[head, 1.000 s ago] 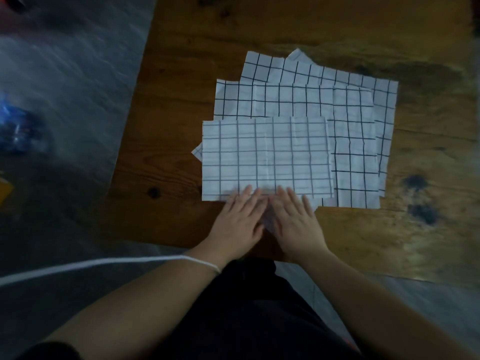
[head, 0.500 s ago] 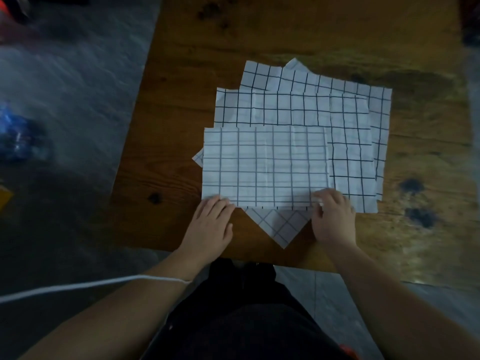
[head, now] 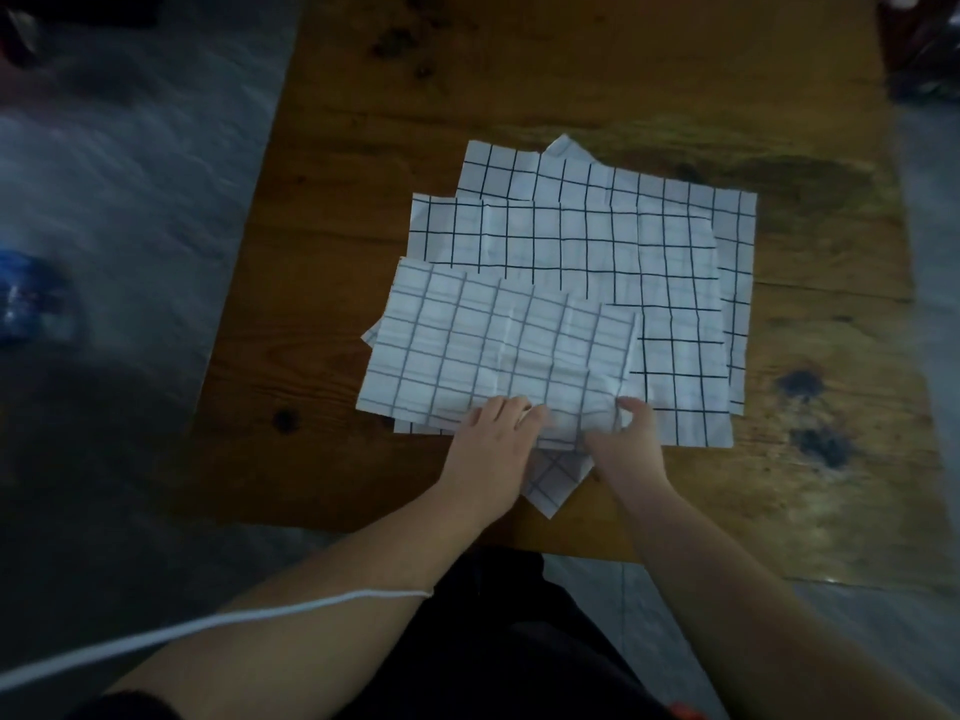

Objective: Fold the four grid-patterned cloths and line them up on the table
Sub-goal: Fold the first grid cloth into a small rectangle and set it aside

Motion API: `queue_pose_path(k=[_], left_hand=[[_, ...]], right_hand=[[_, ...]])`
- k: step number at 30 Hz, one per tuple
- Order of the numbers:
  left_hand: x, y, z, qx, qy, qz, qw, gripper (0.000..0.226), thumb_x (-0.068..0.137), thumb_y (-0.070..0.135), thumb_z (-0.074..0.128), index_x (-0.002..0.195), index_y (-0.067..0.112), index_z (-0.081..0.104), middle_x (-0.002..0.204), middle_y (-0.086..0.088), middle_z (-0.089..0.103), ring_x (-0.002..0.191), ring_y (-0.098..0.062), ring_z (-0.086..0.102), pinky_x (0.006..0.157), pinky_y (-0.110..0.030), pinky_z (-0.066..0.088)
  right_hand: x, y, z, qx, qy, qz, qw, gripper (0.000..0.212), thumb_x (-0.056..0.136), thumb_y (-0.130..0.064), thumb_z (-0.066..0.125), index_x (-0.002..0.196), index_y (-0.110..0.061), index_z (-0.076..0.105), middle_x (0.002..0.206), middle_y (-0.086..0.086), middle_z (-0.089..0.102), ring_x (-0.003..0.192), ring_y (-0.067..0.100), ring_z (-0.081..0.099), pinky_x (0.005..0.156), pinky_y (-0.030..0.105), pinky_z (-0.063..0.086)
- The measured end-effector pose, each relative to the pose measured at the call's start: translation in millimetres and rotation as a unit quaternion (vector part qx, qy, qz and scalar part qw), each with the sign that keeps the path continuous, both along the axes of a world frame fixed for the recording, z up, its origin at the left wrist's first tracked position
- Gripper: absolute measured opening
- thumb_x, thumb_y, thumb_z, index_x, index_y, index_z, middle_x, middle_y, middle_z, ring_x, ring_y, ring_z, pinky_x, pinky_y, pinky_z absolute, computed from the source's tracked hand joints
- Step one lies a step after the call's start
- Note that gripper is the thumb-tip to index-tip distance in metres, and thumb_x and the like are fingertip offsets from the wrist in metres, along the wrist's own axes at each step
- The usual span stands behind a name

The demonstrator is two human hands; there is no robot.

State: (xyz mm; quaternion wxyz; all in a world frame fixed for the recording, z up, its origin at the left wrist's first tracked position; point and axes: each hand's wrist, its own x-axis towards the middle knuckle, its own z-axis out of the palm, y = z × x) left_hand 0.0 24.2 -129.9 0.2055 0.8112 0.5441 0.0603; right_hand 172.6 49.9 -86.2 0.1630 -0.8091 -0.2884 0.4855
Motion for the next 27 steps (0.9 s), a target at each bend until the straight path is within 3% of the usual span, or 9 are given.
queue_pose_path(k=[3,8,11,15,18,20,22,24,27], left_hand=[[-13,-6,-1,0.004,0.002,0.018,1.0,0.058,0.082,0.017,0.038,0.139,0.024,0.047,0.133,0.001,0.051,0.122,-0.023,0.047,0.098,-0.039,0.043],[-68,-14,-9,0.0,-0.008,0.043,0.999,0.069,0.072,-0.003,0.066,0.136,0.021,0.06,0.134,-0.001,0.059,0.125,-0.025,0.049,0.1,-0.046,0.043],[-110,-25,-14,-0.001,-0.019,0.067,0.998,0.068,0.074,-0.01,0.058,0.134,0.02,0.064,0.14,-0.005,0.06,0.131,-0.029,0.05,0.102,-0.049,0.043],[-162,-37,-21,-0.014,-0.03,0.036,0.999,0.053,0.086,-0.001,0.052,0.132,0.02,0.067,0.144,-0.008,0.057,0.136,-0.03,0.049,0.108,-0.043,0.036],[-203,-41,-32,-0.02,-0.074,0.001,0.997,0.058,0.086,0.0,0.032,0.13,0.015,0.068,0.144,-0.013,0.057,0.136,-0.028,0.045,0.114,-0.042,0.036],[-227,-40,-36,-0.022,-0.11,-0.011,0.994,0.062,0.085,-0.003,0.028,0.131,0.011,0.066,0.143,-0.014,0.055,0.137,-0.024,0.039,0.117,-0.041,0.03],[-250,-36,-37,-0.025,-0.12,-0.025,0.992,0.066,0.081,-0.011,0.031,0.134,0.01,0.064,0.144,-0.01,0.053,0.139,-0.02,0.036,0.122,-0.03,0.019],[-272,-32,-37,-0.013,-0.088,-0.073,0.993,0.068,0.076,-0.017,0.042,0.134,0.012,0.064,0.147,-0.009,0.053,0.141,-0.021,0.036,0.124,-0.026,0.008],[-307,-27,-38,0.027,-0.009,-0.176,0.984,0.067,0.075,-0.006,0.038,0.13,0.017,0.066,0.145,-0.009,0.056,0.14,-0.028,0.043,0.124,-0.031,0.002]], right_hand=[[-19,-31,5,-0.007,0.077,-0.022,0.997,0.071,0.09,-0.005,0.064,0.149,-0.026,0.03,0.09,0.015,0.067,0.065,0.021,0.063,0.05,0.027,0.052],[-45,-60,2,0.047,0.115,0.097,0.988,0.079,0.094,-0.02,0.07,0.152,-0.04,0.021,0.113,-0.001,0.06,0.087,0.007,0.063,0.066,0.021,0.051],[-54,-59,-6,0.087,0.08,0.248,0.961,0.08,0.094,-0.014,0.066,0.151,-0.047,0.021,0.12,-0.007,0.057,0.089,0.007,0.063,0.068,0.021,0.052],[-72,-50,-12,0.131,-0.088,0.444,0.882,0.077,0.091,-0.008,0.055,0.154,-0.039,0.023,0.137,-0.004,0.039,0.117,0.018,0.048,0.089,0.039,0.052],[-93,-47,-21,0.161,-0.23,0.531,0.799,0.072,0.089,-0.021,0.06,0.153,-0.028,0.03,0.151,0.006,0.032,0.138,0.032,0.033,0.11,0.05,0.036],[-111,-50,-25,0.166,-0.245,0.566,0.769,0.074,0.088,-0.027,0.061,0.154,-0.023,0.029,0.162,0.009,0.023,0.149,0.034,0.018,0.12,0.052,0.022],[-132,-56,-27,0.183,-0.235,0.61,0.734,0.075,0.086,-0.03,0.057,0.155,-0.02,0.026,0.165,0.009,0.017,0.154,0.029,0.006,0.124,0.052,0.011],[-153,-62,-25,0.211,-0.224,0.648,0.697,0.073,0.085,-0.034,0.048,0.154,-0.019,0.029,0.166,0.007,0.02,0.155,0.026,0.007,0.124,0.05,0.009],[-182,-62,-22,0.219,-0.205,0.685,0.664,0.071,0.089,-0.041,0.036,0.156,-0.02,0.025,0.167,0.003,0.016,0.155,0.023,0.005,0.123,0.045,0.005]])
